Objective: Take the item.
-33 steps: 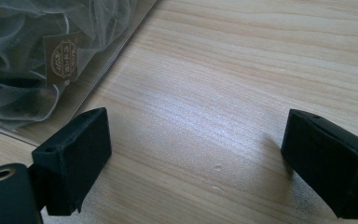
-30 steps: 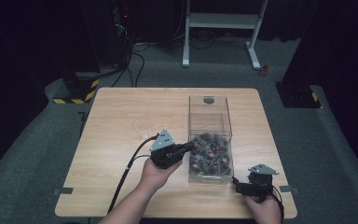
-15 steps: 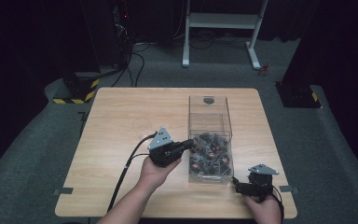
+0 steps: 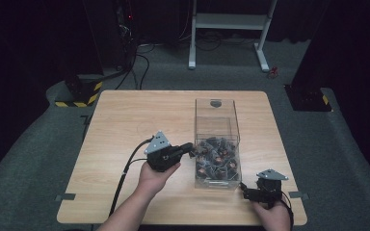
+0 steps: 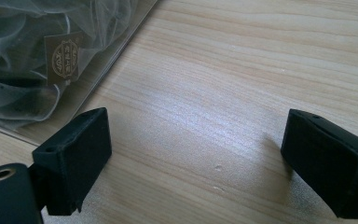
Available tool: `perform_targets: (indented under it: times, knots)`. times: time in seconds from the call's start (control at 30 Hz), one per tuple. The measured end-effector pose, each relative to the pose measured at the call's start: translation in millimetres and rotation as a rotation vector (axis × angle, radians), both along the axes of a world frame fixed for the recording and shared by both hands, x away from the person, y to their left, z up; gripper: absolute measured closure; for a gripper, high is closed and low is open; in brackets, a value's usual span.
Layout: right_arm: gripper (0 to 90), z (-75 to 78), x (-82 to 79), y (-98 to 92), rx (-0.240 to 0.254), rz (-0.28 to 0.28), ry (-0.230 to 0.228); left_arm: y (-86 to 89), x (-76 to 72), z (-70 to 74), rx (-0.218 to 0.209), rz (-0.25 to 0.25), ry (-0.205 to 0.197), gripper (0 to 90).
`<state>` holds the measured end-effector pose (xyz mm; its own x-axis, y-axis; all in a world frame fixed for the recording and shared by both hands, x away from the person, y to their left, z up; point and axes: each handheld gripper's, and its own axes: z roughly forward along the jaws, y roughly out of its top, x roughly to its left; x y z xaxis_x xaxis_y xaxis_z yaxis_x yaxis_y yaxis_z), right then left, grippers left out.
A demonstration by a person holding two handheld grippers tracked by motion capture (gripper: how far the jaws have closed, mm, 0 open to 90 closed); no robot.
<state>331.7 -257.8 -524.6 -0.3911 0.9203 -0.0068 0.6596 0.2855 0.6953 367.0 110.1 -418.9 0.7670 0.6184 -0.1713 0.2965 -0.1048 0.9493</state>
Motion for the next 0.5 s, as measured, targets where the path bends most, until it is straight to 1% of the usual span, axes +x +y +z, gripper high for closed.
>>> perform_targets:
  times: [0.13,0.33,0.37,0.5]
  knots:
    - [8.4,0.0,-0.1,0.0,0.001,0.000,0.001,4.8,-0.9,-0.2,0.002,0.008,-0.002,90.0]
    - [8.4,0.0,0.0,0.0,0.001,0.000,0.001,16.8,-2.7,-0.9,0.009,0.028,-0.006,90.0]
    - [8.4,0.0,0.0,0.0,0.001,0.000,0.000,21.1,-3.5,-1.6,0.007,0.038,-0.001,90.0]
    - [8.4,0.0,0.0,0.0,0.000,0.000,0.000,26.5,-3.7,-2.3,0.012,0.047,-0.004,90.0]
